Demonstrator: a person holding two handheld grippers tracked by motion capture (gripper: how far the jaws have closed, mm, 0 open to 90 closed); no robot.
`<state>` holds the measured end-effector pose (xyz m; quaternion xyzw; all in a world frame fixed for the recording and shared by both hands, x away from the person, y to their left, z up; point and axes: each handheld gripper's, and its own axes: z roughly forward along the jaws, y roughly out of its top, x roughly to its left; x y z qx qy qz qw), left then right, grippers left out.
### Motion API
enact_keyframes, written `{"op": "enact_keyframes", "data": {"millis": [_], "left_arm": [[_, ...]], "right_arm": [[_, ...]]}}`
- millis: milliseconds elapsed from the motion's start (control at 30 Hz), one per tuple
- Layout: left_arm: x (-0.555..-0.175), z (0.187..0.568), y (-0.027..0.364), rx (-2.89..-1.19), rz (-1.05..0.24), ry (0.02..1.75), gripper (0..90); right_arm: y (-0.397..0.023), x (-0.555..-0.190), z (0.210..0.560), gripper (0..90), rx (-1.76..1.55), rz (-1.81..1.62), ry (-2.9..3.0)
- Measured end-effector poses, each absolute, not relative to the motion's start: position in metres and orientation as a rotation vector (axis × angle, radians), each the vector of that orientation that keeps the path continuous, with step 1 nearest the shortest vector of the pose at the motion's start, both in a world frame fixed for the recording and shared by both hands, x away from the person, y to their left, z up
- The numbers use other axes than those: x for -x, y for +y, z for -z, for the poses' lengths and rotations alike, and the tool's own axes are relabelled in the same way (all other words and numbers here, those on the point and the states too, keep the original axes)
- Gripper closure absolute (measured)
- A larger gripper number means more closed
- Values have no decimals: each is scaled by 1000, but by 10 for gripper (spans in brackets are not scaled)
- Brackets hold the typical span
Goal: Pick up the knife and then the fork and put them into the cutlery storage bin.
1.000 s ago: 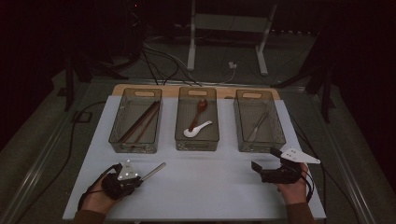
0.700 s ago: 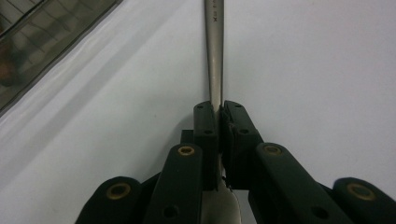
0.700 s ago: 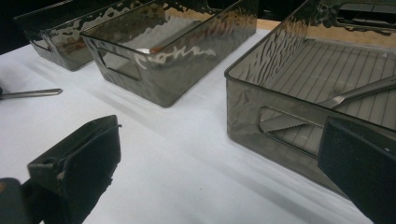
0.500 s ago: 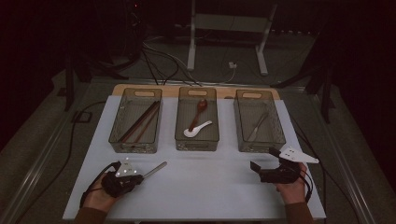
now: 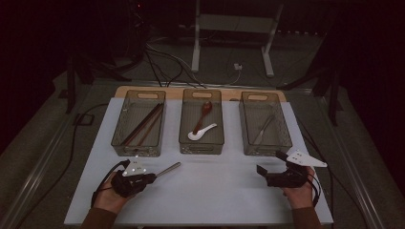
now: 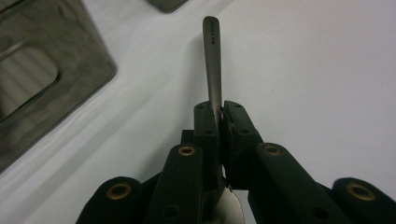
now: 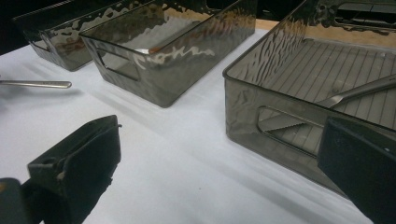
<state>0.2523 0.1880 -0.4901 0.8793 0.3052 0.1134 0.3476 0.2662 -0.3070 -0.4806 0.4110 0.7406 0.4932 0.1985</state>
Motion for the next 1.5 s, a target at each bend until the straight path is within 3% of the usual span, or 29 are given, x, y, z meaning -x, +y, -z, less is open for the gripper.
{"op": "enact_keyframes", "data": {"millis": [767,1500], "left_arm": [[-283,458,114,-2225,-264,629,870],[-323,426,49,-2140,-295,589,870]], "right_arm": [[-310,-265,480,0,-1153,-1382,2062],[-313,-264,479,0,-1165,-1388,2054]]}}
